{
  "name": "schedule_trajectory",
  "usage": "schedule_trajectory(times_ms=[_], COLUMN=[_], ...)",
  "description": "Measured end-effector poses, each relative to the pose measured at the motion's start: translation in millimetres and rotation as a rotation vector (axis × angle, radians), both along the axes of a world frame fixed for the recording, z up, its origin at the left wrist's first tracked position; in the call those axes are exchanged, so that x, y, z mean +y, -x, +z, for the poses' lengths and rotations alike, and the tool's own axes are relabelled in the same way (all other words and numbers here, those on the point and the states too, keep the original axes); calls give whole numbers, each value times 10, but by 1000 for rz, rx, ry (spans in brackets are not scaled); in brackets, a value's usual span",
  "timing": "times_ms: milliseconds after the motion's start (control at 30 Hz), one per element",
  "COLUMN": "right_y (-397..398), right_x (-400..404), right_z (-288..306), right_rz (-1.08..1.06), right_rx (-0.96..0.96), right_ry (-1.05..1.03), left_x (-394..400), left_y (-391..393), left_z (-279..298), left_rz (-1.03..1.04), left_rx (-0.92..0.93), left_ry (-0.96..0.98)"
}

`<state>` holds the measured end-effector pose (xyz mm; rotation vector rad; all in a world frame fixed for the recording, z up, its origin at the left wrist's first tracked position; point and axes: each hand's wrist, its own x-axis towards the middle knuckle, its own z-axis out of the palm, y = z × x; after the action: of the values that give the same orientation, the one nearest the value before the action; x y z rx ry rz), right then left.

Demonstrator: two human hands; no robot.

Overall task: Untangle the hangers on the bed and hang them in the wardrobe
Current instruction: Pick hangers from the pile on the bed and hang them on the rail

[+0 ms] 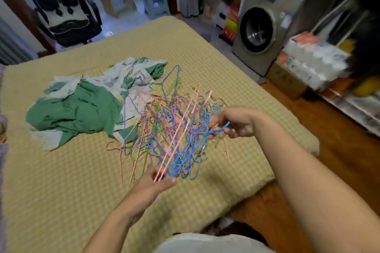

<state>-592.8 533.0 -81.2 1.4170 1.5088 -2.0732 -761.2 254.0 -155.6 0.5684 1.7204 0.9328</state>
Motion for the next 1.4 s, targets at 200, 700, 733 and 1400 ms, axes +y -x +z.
schedule_trajectory(times_ms=[200,700,733,1400], right_y=[-742,-3896,-3819,-6081], right_x=[-774,-4519,-4761,-6649], right_z=[60,205,74,28], right_rz=[-307,-1545,-1561,-2393], right_rx=[-24,52,21,-116], right_ry=[72,-115,-106,-323], left_x=[-243,-749,-812,-2255], left_y=[31,-2947,-3146,-7378], left_z=[6,323,324,884], left_rz=[-359,-1154,-1183,-1861], left_rx=[-58,-435,-440,-173], left_ry=[-35,311,312,221])
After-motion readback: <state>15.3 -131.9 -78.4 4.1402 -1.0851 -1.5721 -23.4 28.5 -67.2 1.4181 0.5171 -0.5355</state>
